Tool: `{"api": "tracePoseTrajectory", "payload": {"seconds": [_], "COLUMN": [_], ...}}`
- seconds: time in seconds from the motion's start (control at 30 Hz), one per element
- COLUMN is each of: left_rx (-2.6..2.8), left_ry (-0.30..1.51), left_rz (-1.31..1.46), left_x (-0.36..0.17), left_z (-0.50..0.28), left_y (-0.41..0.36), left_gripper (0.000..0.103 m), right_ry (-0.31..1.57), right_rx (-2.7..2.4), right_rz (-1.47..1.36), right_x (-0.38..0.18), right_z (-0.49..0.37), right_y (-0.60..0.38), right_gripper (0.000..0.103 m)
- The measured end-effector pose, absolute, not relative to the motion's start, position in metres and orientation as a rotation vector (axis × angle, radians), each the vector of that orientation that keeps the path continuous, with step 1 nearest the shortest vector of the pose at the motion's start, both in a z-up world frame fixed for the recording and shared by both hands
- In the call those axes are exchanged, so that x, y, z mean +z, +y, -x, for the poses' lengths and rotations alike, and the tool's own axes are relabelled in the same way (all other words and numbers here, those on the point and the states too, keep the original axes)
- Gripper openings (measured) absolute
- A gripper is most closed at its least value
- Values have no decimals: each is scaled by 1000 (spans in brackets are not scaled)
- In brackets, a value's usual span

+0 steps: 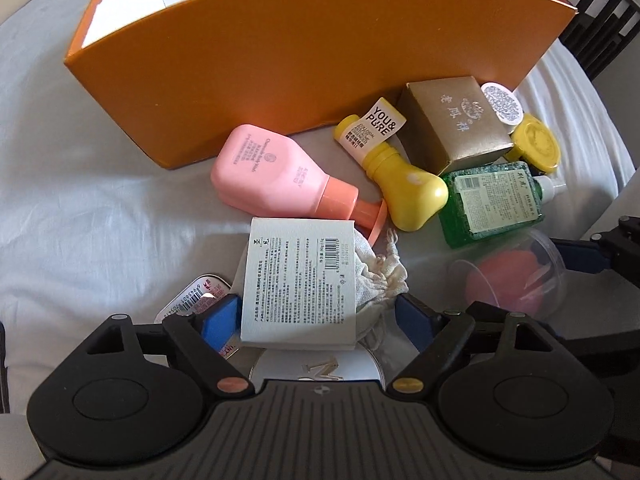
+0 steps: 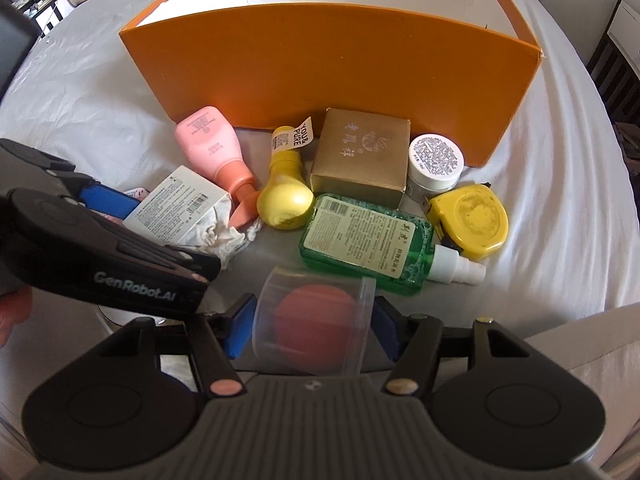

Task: Organize rigid objects
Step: 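Grasp the white barcode-labelled package with the left tool and lift it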

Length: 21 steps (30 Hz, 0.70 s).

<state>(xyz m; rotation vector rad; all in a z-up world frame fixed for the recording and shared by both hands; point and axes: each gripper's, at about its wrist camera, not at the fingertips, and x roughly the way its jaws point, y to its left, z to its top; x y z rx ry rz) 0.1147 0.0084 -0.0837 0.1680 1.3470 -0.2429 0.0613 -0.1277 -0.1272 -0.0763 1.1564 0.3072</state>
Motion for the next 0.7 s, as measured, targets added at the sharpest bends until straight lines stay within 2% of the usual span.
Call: {"api": "tracePoseTrajectory", "payload": {"seconds": [0.27,0.47,0.57,0.67,0.7], "left_rx": [-233,-227,-216,-205,-202], "left_ry": [1341,1328,1309,1293,1286], "left_rz": [-201,-157,-133,-94,-81], "left_x": [-91,-92,-84,-76,-75], "left_z": [-121,-119,-113,-104,-101], "left_y": [1,8,11,19,21], "left_gripper": [97,89,84,63,63], "right_ry": [1153,1142,1131,1111,1101], "right_rx": [304,309,310,313,314], "right_rz": [74,62,53,54,56], "right_x": [-130,-125,-122,-116,-113], "right_z": [-61,-57,-53,-49,-47], "right_y": [-125,-130,-135,-138,-138], "right_gripper": [63,62,62,62,62]}}
